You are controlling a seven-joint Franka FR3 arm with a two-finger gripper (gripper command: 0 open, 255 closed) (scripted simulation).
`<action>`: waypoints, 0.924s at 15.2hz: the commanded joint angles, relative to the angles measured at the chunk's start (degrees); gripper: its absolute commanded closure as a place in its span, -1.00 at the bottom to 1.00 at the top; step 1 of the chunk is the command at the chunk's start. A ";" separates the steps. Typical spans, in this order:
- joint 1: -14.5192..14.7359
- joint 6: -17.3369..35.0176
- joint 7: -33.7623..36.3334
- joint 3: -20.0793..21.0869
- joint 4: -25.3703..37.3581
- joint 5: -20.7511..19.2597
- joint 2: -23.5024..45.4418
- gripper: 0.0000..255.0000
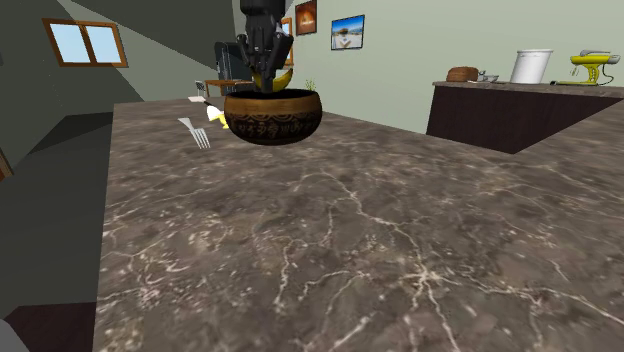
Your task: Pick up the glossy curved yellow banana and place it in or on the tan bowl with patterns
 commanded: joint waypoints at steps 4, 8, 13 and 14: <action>0.00 0.26 -0.03 0.01 -0.25 0.01 -0.01 1.00; 0.00 0.25 -0.03 0.01 -0.24 0.01 -0.01 -1.00; -0.13 -1.62 0.11 -0.15 1.92 -0.21 0.29 -1.00; -0.27 -3.49 0.27 -0.29 4.16 -0.45 0.68 -1.00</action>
